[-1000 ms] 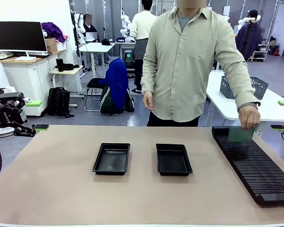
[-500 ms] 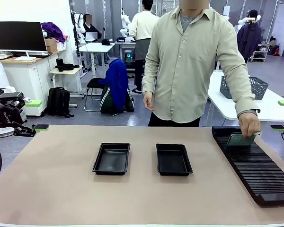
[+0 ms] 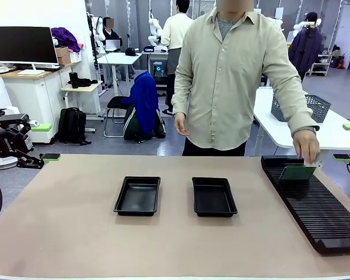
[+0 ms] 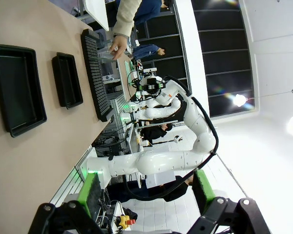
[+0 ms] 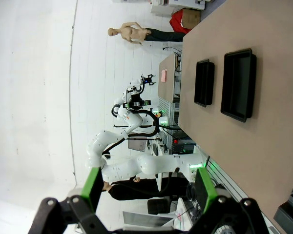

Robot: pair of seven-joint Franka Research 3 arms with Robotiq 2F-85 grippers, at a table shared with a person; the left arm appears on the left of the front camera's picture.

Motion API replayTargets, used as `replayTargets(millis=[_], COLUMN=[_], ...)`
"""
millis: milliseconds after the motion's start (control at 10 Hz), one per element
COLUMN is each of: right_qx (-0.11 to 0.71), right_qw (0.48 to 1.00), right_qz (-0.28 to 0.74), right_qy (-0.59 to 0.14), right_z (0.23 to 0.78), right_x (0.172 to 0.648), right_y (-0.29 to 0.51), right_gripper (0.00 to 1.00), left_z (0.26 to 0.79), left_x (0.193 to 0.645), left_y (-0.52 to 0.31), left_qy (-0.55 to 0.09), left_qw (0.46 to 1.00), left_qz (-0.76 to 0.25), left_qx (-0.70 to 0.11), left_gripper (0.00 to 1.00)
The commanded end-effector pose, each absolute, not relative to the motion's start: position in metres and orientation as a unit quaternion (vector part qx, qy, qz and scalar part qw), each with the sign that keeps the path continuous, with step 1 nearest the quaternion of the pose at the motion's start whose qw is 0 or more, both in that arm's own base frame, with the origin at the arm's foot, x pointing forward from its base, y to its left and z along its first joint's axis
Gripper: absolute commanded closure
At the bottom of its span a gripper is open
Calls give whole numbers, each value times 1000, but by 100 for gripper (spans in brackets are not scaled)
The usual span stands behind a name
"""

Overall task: Inspect and transfer BCBs to ESD trays.
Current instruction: Pick up the Blank PCB from the PCB Rack and place it in the left ESD tray.

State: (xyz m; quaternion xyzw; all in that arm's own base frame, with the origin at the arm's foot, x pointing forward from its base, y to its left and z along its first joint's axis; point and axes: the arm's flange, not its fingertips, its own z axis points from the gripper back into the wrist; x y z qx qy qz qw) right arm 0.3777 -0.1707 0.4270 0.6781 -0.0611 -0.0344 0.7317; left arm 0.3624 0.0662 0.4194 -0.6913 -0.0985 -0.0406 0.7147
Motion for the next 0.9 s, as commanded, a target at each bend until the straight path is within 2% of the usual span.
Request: replayTargets(millis=[0, 800], right_qx=[677, 678], right_qw=[733, 732], right_qz=[-33, -34], right_qy=[-61, -61], right_z=[427, 427], right_x=[378, 378], right_y=[-171, -171], right_gripper=[0, 0], left_z=[419, 419], left_x=[361, 361], left_y=[66, 66], left_qy=[-101, -101], left_qw=[716, 716], left_qz=[-39, -39], left_qx=[-689, -689], left_gripper=[0, 0])
